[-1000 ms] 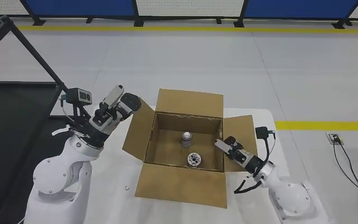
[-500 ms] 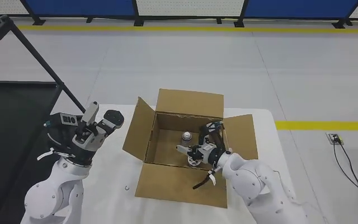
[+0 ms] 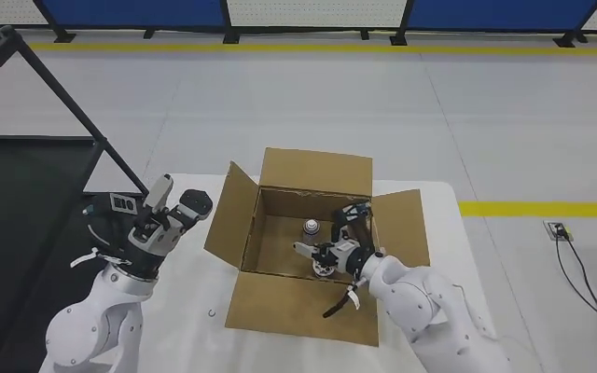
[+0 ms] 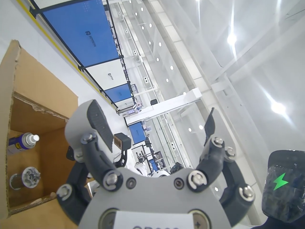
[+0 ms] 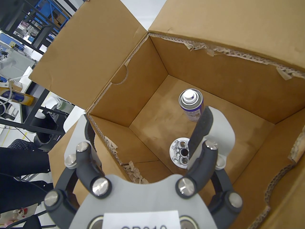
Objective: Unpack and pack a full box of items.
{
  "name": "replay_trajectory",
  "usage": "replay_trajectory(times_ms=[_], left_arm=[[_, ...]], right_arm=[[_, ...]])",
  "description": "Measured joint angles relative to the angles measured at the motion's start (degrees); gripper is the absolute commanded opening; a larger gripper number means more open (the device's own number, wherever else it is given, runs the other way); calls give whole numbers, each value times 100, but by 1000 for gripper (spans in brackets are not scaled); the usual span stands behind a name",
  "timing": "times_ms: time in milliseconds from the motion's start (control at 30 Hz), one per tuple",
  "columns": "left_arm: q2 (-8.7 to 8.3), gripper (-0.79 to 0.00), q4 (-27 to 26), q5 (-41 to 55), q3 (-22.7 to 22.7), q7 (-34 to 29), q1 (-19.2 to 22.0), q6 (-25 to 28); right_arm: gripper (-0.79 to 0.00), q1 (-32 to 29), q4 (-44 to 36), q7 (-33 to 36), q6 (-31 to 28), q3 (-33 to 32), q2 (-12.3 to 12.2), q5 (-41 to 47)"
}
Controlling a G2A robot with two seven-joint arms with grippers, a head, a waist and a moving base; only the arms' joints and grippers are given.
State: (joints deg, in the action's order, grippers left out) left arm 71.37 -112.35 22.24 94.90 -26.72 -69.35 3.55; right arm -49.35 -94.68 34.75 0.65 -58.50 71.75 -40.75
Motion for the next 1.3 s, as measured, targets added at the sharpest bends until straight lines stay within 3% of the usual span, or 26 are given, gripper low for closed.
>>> replay_trajectory(times_ms=[167,333,567,600,633,667,733,800,1100,1300], left_arm=[[-18,0,41,16,221,313,-95,-199],[-28,0,71,522,638,607,-224,-428],[-35,0,21,897,887,738,-285,-537],[-35,0,21,894,885,737,-285,-536],[-35,0,22,891,884,736,-284,-536],[-35,0,22,890,884,735,-284,-535],[-35,0,22,890,883,735,-284,-535],[-35,0,22,890,883,735,-284,-535],[-35,0,22,890,884,735,-284,-535],[-35,0,22,891,884,735,-284,-535]], right_arm=[[0,750,883,99,405,609,207,-350],[0,1476,1947,297,288,1108,434,-353],[0,2066,2917,225,560,1621,746,-481],[-37,2118,3008,210,592,1680,785,-502],[-188,2182,3128,182,620,1743,834,-516],[-406,2224,3217,167,621,1778,869,-506],[-554,2317,3426,154,613,1828,940,-465],[-785,2380,3567,142,608,1861,992,-455],[-785,2427,3801,89,615,1816,1097,-566],[-785,2144,3234,-86,577,1527,1004,-749]])
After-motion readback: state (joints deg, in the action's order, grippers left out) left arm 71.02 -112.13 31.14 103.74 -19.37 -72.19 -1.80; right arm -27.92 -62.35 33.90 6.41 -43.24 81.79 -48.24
